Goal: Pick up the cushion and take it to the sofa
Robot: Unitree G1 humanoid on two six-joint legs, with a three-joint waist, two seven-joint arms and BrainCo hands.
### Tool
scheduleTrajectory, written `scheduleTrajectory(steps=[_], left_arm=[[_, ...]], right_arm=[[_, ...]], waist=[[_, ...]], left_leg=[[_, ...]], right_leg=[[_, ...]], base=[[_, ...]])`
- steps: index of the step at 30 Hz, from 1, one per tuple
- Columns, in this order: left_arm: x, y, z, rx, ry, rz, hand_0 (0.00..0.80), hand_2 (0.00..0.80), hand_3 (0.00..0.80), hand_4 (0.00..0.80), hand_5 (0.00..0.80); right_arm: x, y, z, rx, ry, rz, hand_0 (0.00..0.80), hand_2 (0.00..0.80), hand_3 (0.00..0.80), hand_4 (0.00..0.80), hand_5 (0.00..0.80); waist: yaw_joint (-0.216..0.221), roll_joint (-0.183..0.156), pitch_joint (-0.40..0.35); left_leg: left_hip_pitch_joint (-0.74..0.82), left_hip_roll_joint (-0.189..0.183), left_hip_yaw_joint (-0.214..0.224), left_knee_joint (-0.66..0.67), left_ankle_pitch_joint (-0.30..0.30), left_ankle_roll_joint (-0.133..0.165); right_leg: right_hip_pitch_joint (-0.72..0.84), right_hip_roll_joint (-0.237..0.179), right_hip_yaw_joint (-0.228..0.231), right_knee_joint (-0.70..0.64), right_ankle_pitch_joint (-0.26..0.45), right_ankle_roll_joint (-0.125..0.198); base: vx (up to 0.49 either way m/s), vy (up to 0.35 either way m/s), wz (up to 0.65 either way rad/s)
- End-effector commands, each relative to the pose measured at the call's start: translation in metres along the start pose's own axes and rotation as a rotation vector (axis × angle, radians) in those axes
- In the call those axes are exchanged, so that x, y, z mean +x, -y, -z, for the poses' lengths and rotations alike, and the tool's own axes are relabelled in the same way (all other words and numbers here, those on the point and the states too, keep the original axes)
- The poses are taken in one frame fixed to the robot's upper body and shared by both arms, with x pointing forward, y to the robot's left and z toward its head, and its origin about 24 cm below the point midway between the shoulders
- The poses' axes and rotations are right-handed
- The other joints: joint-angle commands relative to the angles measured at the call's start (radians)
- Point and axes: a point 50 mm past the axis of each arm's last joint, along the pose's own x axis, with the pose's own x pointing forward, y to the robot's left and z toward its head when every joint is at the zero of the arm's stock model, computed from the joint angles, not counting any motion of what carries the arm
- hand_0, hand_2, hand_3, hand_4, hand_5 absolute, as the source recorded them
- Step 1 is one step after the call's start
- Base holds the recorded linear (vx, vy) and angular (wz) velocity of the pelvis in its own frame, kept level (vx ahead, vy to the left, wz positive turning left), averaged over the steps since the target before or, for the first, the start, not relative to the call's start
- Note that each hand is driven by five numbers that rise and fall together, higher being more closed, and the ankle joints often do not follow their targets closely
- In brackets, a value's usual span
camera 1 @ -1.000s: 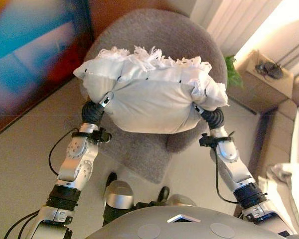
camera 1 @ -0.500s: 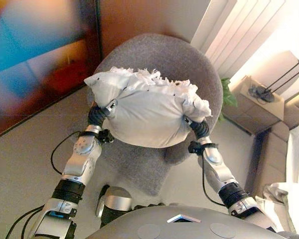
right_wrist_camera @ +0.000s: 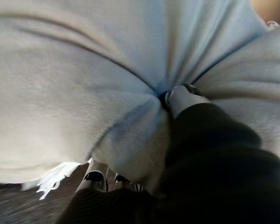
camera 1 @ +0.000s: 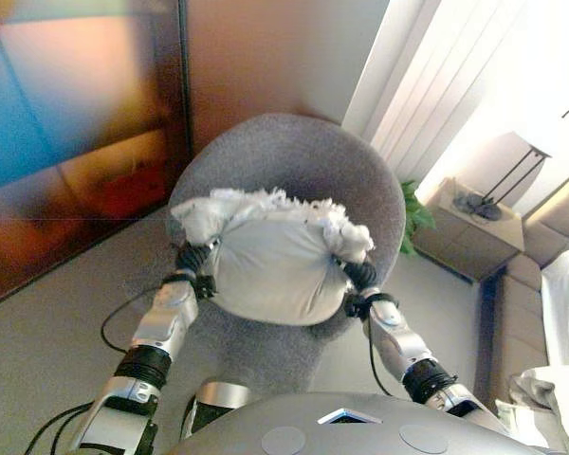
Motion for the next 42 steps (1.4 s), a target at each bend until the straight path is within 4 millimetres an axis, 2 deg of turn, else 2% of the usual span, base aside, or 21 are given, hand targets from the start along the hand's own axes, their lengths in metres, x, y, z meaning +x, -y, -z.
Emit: scheduleTrajectory(steps=[1, 3, 7, 12, 16, 20, 21, 22, 23, 24, 26, 27, 28, 30, 35, 42], left_arm=[[0.011, 0.054, -0.037, 0.128, 0.080, 0.102, 0.800, 0.800, 0.800, 0.800, 0.800], [0.015, 0.054, -0.032, 0.165, 0.037, 0.072, 0.800, 0.800, 0.800, 0.800, 0.800], [0.019, 0.054, -0.017, 0.171, -0.071, 0.055, 0.800, 0.800, 0.800, 0.800, 0.800], [0.026, 0.046, -0.028, 0.230, -0.049, 0.017, 0.800, 0.800, 0.800, 0.800, 0.800], [0.030, 0.048, -0.055, 0.236, 0.016, 0.010, 0.800, 0.800, 0.800, 0.800, 0.800], [0.031, 0.053, -0.097, 0.239, 0.130, 0.030, 0.800, 0.800, 0.800, 0.800, 0.800], [0.031, 0.053, -0.102, 0.237, 0.145, 0.034, 0.800, 0.800, 0.800, 0.800, 0.800], [0.031, 0.055, -0.109, 0.235, 0.150, 0.051, 0.546, 0.546, 0.546, 0.546, 0.546], [0.031, 0.056, -0.114, 0.230, 0.153, 0.067, 0.041, 0.041, 0.041, 0.041, 0.041], [0.030, 0.056, -0.118, 0.228, 0.158, 0.066, 0.000, 0.000, 0.000, 0.000, 0.000], [0.029, 0.058, -0.131, 0.188, 0.200, 0.078, 0.000, 0.000, 0.000, 0.000, 0.000], [0.028, 0.056, -0.136, 0.174, 0.215, 0.076, 0.000, 0.000, 0.000, 0.000, 0.000], [0.028, 0.054, -0.140, 0.160, 0.226, 0.080, 0.000, 0.000, 0.000, 0.000, 0.000], [0.026, 0.053, -0.146, 0.137, 0.253, 0.086, 0.000, 0.000, 0.000, 0.000, 0.000], [0.020, 0.044, -0.168, 0.047, 0.335, 0.117, 0.000, 0.000, 0.000, 0.000, 0.000], [0.001, 0.024, -0.197, -0.031, 0.492, 0.106, 0.000, 0.000, 0.000, 0.000, 0.000]], right_arm=[[0.019, -0.012, -0.030, 0.087, 0.070, -0.061, 0.800, 0.800, 0.800, 0.800, 0.800], [0.023, -0.003, -0.015, 0.159, -0.036, -0.021, 0.800, 0.800, 0.800, 0.800, 0.800], [0.025, 0.010, 0.001, 0.139, -0.155, 0.020, 0.800, 0.800, 0.800, 0.800, 0.800], [0.025, 0.025, 0.006, 0.054, -0.225, 0.034, 0.800, 0.800, 0.800, 0.800, 0.800], [0.034, 0.025, -0.016, 0.014, -0.154, 0.006, 0.800, 0.800, 0.800, 0.800, 0.800], [0.048, 0.022, -0.066, -0.024, -0.041, 0.007, 0.800, 0.800, 0.800, 0.800, 0.800], [0.050, 0.021, -0.072, -0.035, -0.029, 0.009, 0.800, 0.800, 0.800, 0.800, 0.800], [0.052, 0.020, -0.083, -0.057, -0.011, 0.014, 0.800, 0.800, 0.800, 0.800, 0.800], [0.054, 0.020, -0.094, -0.085, 0.013, 0.016, 0.800, 0.800, 0.800, 0.800, 0.800], [0.055, 0.021, -0.100, -0.097, 0.026, 0.019, 0.800, 0.800, 0.800, 0.800, 0.800], [0.055, 0.027, -0.119, -0.126, 0.062, 0.050, 0.800, 0.800, 0.800, 0.800, 0.800], [0.055, 0.031, -0.126, -0.137, 0.080, 0.056, 0.486, 0.486, 0.486, 0.486, 0.486], [0.054, 0.033, -0.130, -0.150, 0.091, 0.064, 0.000, 0.000, 0.000, 0.000, 0.000], [0.053, 0.038, -0.140, -0.164, 0.124, 0.100, 0.000, 0.000, 0.000, 0.000, 0.000], [0.045, 0.050, -0.179, -0.213, 0.223, 0.136, 0.000, 0.000, 0.000, 0.000, 0.000], [0.025, 0.058, -0.232, -0.267, 0.370, 0.178, 0.000, 0.000, 0.000, 0.000, 0.000]], waist=[[0.003, 0.018, -0.091], [0.005, 0.009, -0.108], [0.004, 0.014, -0.129], [0.000, 0.015, -0.105], [-0.005, 0.022, -0.050], [-0.007, 0.041, 0.046], [-0.007, 0.044, 0.059], [-0.007, 0.049, 0.079], [-0.009, 0.054, 0.098], [-0.010, 0.058, 0.109], [-0.014, 0.073, 0.142], [-0.015, 0.079, 0.156], [-0.016, 0.083, 0.165], [-0.017, 0.091, 0.185], [-0.028, 0.124, 0.238], [-0.049, 0.154, 0.338]], left_leg=[[0.029, 0.045, 0.053, -0.033, 0.044, 0.026], [0.042, 0.052, 0.053, -0.026, 0.051, 0.024], [0.058, 0.060, 0.051, -0.022, 0.067, 0.018], [0.038, 0.061, 0.038, 0.007, 0.070, 0.015], [-0.014, 0.055, 0.015, 0.034, 0.066, 0.014], [-0.101, 0.042, -0.013, 0.043, 0.078, 0.016], [-0.113, 0.038, -0.017, 0.041, 0.083, 0.016], [-0.133, 0.032, -0.023, 0.038, 0.090, 0.016], [-0.151, 0.027, -0.024, 0.036, 0.096, 0.016], [-0.161, 0.024, -0.022, 0.035, 0.099, 0.016], [-0.187, 0.009, -0.018, 0.035, 0.104, 0.021], [-0.193, 0.003, -0.016, 0.034, 0.104, 0.023], [-0.198, 0.000, -0.013, 0.037, 0.104, 0.024], [-0.211, -0.007, -0.012, 0.044, 0.104, 0.027], [-0.250, -0.028, -0.008, 0.063, 0.103, 0.035], [-0.301, -0.039, 0.004, 0.070, 0.116, 0.038]], right_leg=[[-0.006, -0.094, -0.025, -0.012, 0.128, 0.119], [0.006, -0.093, -0.024, -0.013, 0.138, 0.120], [0.020, -0.099, -0.025, -0.018, 0.157, 0.120], [-0.012, -0.109, -0.019, 0.010, 0.165, 0.120], [-0.066, -0.120, -0.009, 0.033, 0.166, 0.120], [-0.157, -0.135, -0.001, 0.050, 0.183, 0.120], [-0.169, -0.138, -0.001, 0.051, 0.189, 0.120], [-0.189, -0.143, 0.001, 0.052, 0.199, 0.120], [-0.210, -0.150, 0.002, 0.055, 0.210, 0.120], [-0.222, -0.154, 0.002, 0.056, 0.216, 0.120], [-0.255, -0.171, 0.007, 0.065, 0.234, 0.120], [-0.265, -0.175, 0.008, 0.069, 0.238, 0.120], [-0.273, -0.179, 0.010, 0.075, 0.239, 0.120], [-0.289, -0.190, 0.013, 0.086, 0.246, 0.120], [-0.339, -0.216, 0.022, 0.116, 0.255, 0.119], [-0.414, -0.243, 0.051, 0.153, 0.256, 0.113]], base=[[0.236, -0.054, -0.02], [0.259, -0.023, -0.02], [0.208, 0.038, -0.03], [0.105, 0.033, 0.02], [-0.023, 0.013, 0.00], [-0.190, 0.014, 0.03], [-0.132, 0.033, 0.04], [-0.124, 0.049, 0.00], [-0.125, 0.056, -0.04], [-0.131, 0.076, -0.06], [-0.096, 0.086, -0.06], [-0.052, 0.068, -0.06], [-0.048, 0.049, -0.03], [-0.038, 0.031, -0.02], [-0.081, 0.061, -0.03], [-0.132, 0.050, -0.08]])
